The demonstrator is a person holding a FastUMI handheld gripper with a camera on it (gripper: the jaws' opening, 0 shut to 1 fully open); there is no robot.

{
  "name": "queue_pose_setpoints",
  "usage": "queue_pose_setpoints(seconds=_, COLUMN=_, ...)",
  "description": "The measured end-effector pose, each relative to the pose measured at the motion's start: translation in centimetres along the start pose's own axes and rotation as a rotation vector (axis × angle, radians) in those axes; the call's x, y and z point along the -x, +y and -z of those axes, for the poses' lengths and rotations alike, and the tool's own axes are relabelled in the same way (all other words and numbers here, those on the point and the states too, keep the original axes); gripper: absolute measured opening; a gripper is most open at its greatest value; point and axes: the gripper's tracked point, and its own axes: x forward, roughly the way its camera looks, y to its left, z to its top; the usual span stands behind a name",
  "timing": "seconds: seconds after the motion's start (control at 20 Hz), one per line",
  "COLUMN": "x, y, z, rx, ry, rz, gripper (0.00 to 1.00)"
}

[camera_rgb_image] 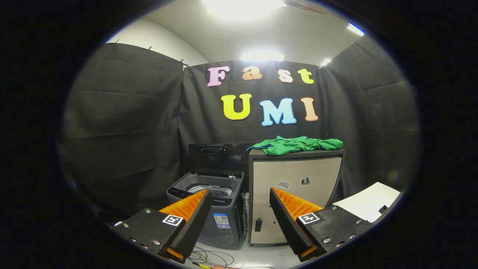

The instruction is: Put the clothes into the washing machine and then close the washing machine lid.

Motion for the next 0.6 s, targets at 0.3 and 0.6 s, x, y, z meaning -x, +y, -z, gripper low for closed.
queue_pose_setpoints(seconds=0.3, x=0.6, y=0.1, z=-0.2, rx=-0.004, ry=0.0, rz=0.004, gripper=0.96)
queue_pose_setpoints(seconds=0.6, x=1.1, y=-0.1, z=-0.2, rx=-0.007, ry=0.004, rz=0.01, gripper=0.96)
